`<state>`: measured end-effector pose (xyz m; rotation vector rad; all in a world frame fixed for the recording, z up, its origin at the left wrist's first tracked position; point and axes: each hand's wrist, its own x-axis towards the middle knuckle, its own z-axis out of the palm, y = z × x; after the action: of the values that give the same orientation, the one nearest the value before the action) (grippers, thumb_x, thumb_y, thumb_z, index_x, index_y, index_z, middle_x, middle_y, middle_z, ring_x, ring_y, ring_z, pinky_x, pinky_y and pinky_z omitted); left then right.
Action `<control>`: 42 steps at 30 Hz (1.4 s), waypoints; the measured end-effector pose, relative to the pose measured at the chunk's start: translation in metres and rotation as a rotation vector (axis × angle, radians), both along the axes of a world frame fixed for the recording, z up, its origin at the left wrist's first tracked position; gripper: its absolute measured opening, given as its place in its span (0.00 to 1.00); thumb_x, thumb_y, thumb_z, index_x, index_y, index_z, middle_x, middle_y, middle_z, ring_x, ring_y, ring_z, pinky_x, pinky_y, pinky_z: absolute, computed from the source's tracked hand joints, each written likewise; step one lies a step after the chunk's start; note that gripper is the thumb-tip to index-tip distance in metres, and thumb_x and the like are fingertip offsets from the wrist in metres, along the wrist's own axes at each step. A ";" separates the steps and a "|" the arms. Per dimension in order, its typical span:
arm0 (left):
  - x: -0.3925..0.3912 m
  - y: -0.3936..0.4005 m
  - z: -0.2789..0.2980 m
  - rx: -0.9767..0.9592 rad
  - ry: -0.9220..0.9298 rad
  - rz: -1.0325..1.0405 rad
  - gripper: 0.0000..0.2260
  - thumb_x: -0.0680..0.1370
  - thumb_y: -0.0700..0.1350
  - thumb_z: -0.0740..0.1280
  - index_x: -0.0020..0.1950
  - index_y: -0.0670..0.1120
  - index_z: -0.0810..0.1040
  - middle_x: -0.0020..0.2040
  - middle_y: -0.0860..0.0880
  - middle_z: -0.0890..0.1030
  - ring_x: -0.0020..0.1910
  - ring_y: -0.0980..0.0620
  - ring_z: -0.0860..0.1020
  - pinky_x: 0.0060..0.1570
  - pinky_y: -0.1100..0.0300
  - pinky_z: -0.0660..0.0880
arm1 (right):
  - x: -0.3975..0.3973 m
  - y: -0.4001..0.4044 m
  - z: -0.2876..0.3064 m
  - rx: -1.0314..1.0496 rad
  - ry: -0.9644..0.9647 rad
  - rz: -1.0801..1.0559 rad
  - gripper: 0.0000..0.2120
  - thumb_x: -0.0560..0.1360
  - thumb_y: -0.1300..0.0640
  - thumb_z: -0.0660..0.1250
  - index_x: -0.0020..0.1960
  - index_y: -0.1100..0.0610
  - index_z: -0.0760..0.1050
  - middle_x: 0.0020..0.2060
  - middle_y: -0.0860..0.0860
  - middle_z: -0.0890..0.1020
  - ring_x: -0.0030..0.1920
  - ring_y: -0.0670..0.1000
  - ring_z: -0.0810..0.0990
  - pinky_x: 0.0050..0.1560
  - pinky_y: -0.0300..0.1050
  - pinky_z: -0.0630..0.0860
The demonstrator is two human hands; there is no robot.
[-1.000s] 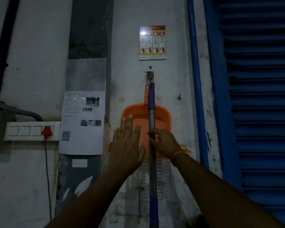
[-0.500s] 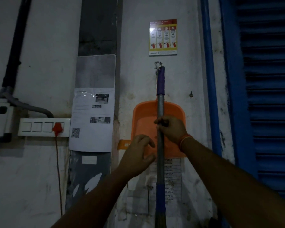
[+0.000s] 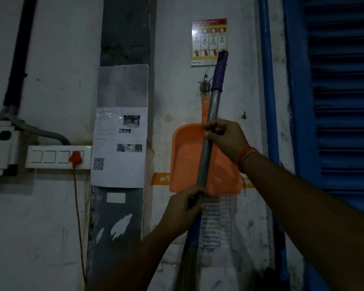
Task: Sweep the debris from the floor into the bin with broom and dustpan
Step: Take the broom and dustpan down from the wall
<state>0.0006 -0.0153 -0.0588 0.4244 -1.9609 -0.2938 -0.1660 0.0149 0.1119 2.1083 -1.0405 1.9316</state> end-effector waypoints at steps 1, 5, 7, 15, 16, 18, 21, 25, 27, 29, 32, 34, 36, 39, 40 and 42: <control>0.000 0.002 -0.002 0.000 0.010 -0.006 0.12 0.78 0.39 0.69 0.58 0.52 0.81 0.54 0.60 0.82 0.56 0.60 0.80 0.58 0.62 0.77 | -0.002 0.002 0.000 0.002 0.058 -0.086 0.09 0.73 0.62 0.71 0.52 0.54 0.83 0.46 0.50 0.84 0.50 0.47 0.82 0.57 0.48 0.80; 0.001 0.010 -0.012 0.046 0.024 -0.034 0.12 0.78 0.37 0.69 0.57 0.52 0.81 0.54 0.61 0.82 0.57 0.60 0.80 0.57 0.64 0.77 | -0.008 0.020 -0.011 -0.189 0.465 -0.649 0.14 0.72 0.49 0.68 0.57 0.48 0.79 0.54 0.54 0.76 0.54 0.52 0.74 0.53 0.47 0.76; 0.004 0.013 -0.016 0.074 0.027 -0.051 0.11 0.78 0.37 0.69 0.57 0.51 0.81 0.56 0.58 0.82 0.58 0.59 0.80 0.60 0.59 0.78 | -0.009 0.037 -0.019 -0.345 0.657 -0.684 0.12 0.71 0.49 0.68 0.54 0.48 0.80 0.58 0.54 0.72 0.57 0.54 0.70 0.52 0.50 0.75; 0.009 0.036 -0.033 0.119 -0.100 -0.050 0.11 0.78 0.37 0.68 0.56 0.50 0.82 0.55 0.58 0.82 0.57 0.60 0.80 0.58 0.63 0.77 | -0.008 0.077 -0.047 -0.078 1.623 -0.686 0.15 0.67 0.53 0.71 0.51 0.42 0.74 0.60 0.43 0.76 0.63 0.48 0.73 0.67 0.56 0.60; 0.009 0.039 -0.035 0.132 -0.123 -0.060 0.11 0.78 0.36 0.69 0.56 0.50 0.82 0.54 0.59 0.82 0.56 0.61 0.80 0.57 0.66 0.76 | -0.006 0.080 -0.049 -0.022 1.671 -0.691 0.14 0.68 0.52 0.71 0.51 0.42 0.73 0.58 0.41 0.77 0.61 0.46 0.74 0.68 0.57 0.57; 0.010 0.047 -0.039 0.134 -0.175 -0.072 0.11 0.78 0.37 0.69 0.56 0.50 0.83 0.54 0.60 0.82 0.55 0.62 0.80 0.55 0.68 0.75 | -0.004 0.083 -0.053 0.084 1.705 -0.642 0.11 0.70 0.51 0.71 0.49 0.43 0.72 0.52 0.41 0.79 0.54 0.46 0.77 0.69 0.57 0.56; 0.010 0.058 -0.045 0.096 -0.247 -0.071 0.10 0.79 0.38 0.69 0.57 0.50 0.83 0.57 0.57 0.83 0.57 0.61 0.80 0.60 0.64 0.76 | 0.002 0.086 -0.066 0.285 1.664 -0.472 0.09 0.71 0.53 0.71 0.46 0.45 0.72 0.43 0.42 0.80 0.44 0.45 0.78 0.57 0.49 0.74; 0.015 0.069 -0.055 0.107 -0.303 -0.063 0.11 0.78 0.38 0.69 0.57 0.51 0.84 0.57 0.54 0.84 0.56 0.60 0.81 0.60 0.61 0.77 | 0.004 0.088 -0.083 0.490 1.593 -0.361 0.09 0.71 0.56 0.73 0.45 0.47 0.74 0.41 0.43 0.79 0.42 0.43 0.77 0.45 0.46 0.79; 0.020 0.074 -0.059 0.113 -0.291 -0.068 0.12 0.78 0.38 0.69 0.57 0.53 0.84 0.57 0.54 0.84 0.57 0.60 0.80 0.62 0.61 0.76 | 0.003 0.091 -0.090 0.514 1.538 -0.321 0.08 0.71 0.55 0.72 0.44 0.46 0.74 0.39 0.42 0.79 0.41 0.42 0.77 0.44 0.44 0.78; 0.025 0.081 -0.067 0.134 -0.217 -0.068 0.13 0.77 0.38 0.70 0.57 0.55 0.84 0.59 0.58 0.83 0.60 0.64 0.78 0.63 0.66 0.73 | 0.001 0.095 -0.100 0.575 1.480 -0.287 0.07 0.72 0.56 0.71 0.43 0.46 0.75 0.38 0.41 0.79 0.40 0.41 0.77 0.44 0.42 0.77; 0.034 0.093 -0.085 0.269 -0.013 -0.022 0.13 0.75 0.39 0.73 0.55 0.56 0.84 0.62 0.64 0.79 0.63 0.71 0.72 0.62 0.74 0.67 | -0.007 0.104 -0.117 0.659 1.429 -0.266 0.09 0.73 0.57 0.70 0.42 0.42 0.75 0.40 0.40 0.80 0.42 0.41 0.78 0.47 0.43 0.77; 0.042 0.104 -0.100 0.444 0.167 -0.040 0.14 0.76 0.37 0.72 0.54 0.56 0.84 0.63 0.61 0.80 0.63 0.65 0.75 0.63 0.65 0.71 | -0.014 0.112 -0.126 0.693 1.390 -0.245 0.10 0.73 0.57 0.69 0.41 0.41 0.75 0.41 0.40 0.81 0.43 0.41 0.79 0.49 0.44 0.78; 0.051 0.120 -0.112 0.601 0.306 -0.097 0.14 0.78 0.34 0.69 0.57 0.51 0.83 0.59 0.56 0.83 0.57 0.61 0.81 0.55 0.64 0.78 | -0.020 0.124 -0.134 0.700 1.342 -0.224 0.12 0.73 0.58 0.70 0.40 0.40 0.75 0.39 0.38 0.81 0.43 0.39 0.79 0.49 0.42 0.78; 0.057 0.141 -0.131 0.745 0.446 -0.126 0.11 0.79 0.34 0.67 0.59 0.45 0.82 0.51 0.50 0.85 0.47 0.53 0.83 0.47 0.61 0.80 | -0.029 0.144 -0.144 0.725 1.299 -0.208 0.13 0.73 0.59 0.70 0.40 0.40 0.76 0.39 0.35 0.81 0.43 0.38 0.79 0.48 0.39 0.77; 0.056 0.148 -0.137 0.808 0.492 -0.151 0.10 0.79 0.35 0.67 0.59 0.45 0.82 0.50 0.46 0.85 0.45 0.49 0.82 0.47 0.56 0.81 | -0.032 0.150 -0.147 0.728 1.290 -0.206 0.13 0.73 0.59 0.70 0.40 0.40 0.77 0.40 0.34 0.80 0.43 0.38 0.79 0.48 0.39 0.77; 0.051 0.165 -0.151 0.921 0.544 -0.171 0.11 0.79 0.37 0.67 0.60 0.46 0.81 0.49 0.40 0.85 0.42 0.45 0.80 0.44 0.52 0.80 | -0.041 0.163 -0.153 0.724 1.266 -0.199 0.14 0.72 0.59 0.70 0.39 0.38 0.76 0.39 0.35 0.81 0.43 0.39 0.79 0.48 0.40 0.78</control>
<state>0.0519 0.1494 -0.2098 0.6672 -1.2335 -1.2965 -0.2074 0.1777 -0.0406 2.6120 -1.5008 -0.1416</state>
